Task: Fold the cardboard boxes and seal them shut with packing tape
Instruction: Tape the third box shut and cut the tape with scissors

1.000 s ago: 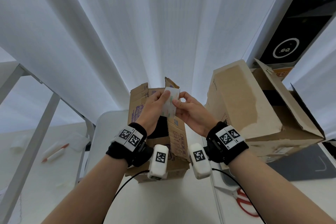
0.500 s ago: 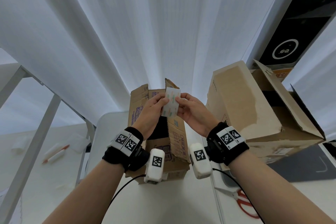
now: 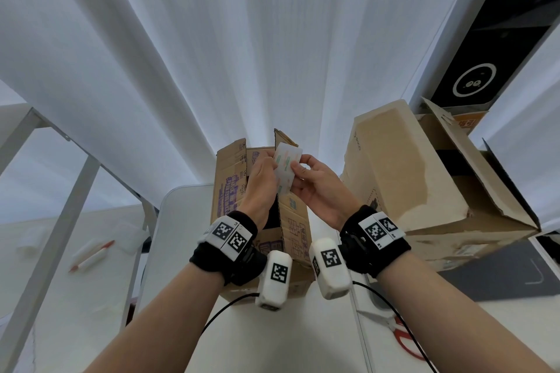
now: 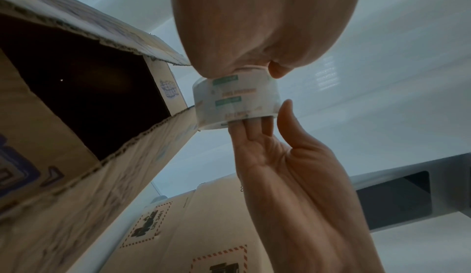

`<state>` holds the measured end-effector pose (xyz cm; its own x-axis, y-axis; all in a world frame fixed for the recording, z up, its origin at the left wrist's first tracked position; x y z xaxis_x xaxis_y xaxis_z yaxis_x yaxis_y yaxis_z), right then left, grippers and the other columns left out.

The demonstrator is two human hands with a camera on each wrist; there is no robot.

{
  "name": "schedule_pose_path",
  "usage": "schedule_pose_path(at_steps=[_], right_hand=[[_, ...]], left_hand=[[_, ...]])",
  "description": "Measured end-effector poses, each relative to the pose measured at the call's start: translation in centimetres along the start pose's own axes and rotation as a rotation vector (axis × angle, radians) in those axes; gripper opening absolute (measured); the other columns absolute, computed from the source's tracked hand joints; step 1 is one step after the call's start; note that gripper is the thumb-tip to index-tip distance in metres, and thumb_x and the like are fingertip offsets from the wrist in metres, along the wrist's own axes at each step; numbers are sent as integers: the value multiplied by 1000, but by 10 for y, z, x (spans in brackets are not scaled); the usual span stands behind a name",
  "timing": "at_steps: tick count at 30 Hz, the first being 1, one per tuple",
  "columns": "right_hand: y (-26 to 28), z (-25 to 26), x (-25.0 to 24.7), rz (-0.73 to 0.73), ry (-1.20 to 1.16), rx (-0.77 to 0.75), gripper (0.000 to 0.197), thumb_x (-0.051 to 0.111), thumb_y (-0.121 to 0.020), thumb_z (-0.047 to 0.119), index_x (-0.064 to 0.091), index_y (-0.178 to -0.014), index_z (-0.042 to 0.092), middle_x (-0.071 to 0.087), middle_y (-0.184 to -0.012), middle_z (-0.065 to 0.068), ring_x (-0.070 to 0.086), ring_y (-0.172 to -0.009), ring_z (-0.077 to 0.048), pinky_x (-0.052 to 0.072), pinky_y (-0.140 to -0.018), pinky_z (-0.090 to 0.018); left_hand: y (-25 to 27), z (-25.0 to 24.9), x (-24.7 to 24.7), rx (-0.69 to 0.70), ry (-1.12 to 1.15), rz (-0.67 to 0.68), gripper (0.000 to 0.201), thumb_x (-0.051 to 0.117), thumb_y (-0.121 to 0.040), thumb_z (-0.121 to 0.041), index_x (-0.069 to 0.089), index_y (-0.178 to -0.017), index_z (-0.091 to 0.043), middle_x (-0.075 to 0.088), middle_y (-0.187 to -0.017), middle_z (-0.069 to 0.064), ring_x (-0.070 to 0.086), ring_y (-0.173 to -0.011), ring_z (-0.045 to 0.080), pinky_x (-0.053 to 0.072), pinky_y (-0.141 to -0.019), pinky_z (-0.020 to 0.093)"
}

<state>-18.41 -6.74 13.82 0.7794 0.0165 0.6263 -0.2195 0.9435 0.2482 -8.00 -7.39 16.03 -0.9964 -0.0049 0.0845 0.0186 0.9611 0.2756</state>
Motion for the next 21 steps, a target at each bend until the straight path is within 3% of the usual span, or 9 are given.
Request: schedule_pose_path(at_steps=[8, 13, 21], right_hand=[[-1, 0, -3, -12, 9, 9, 24, 50, -101, 7, 50, -125, 5, 63, -121, -22, 66, -98, -27, 55, -92, -36], [-2, 0, -5, -22, 40, 19, 22, 51, -101, 9, 50, -123, 6, 61, -123, -23, 64, -101, -29, 52, -97, -41], [-5, -2, -3, -16, 40, 23, 18, 50, -102, 8, 50, -120, 6, 61, -125, -24, 65, -98, -28, 50, -98, -42]], left_hand=[[-1, 1, 0, 1, -3, 40, 28, 30, -97, -4, 54, -112, -2, 63, -95, 11, 59, -78, 19, 51, -55, 26], [-2, 5, -2, -29, 57, 45, 30, 34, -101, -15, 58, -112, -2, 65, -92, 13, 62, -70, 17, 53, -52, 24], [-7, 6, -3, -20, 33, 11, 28, 30, -99, -8, 55, -109, -3, 63, -93, 14, 58, -73, 19, 50, -49, 23]])
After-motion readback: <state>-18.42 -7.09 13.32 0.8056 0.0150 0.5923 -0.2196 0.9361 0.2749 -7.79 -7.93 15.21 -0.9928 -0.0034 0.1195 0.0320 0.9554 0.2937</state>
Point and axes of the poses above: each hand's wrist, its own y-axis away from the middle knuckle, its own x-axis out of the palm, z = x × y, the point moved 8 cm from there along -y, towards the middle knuckle
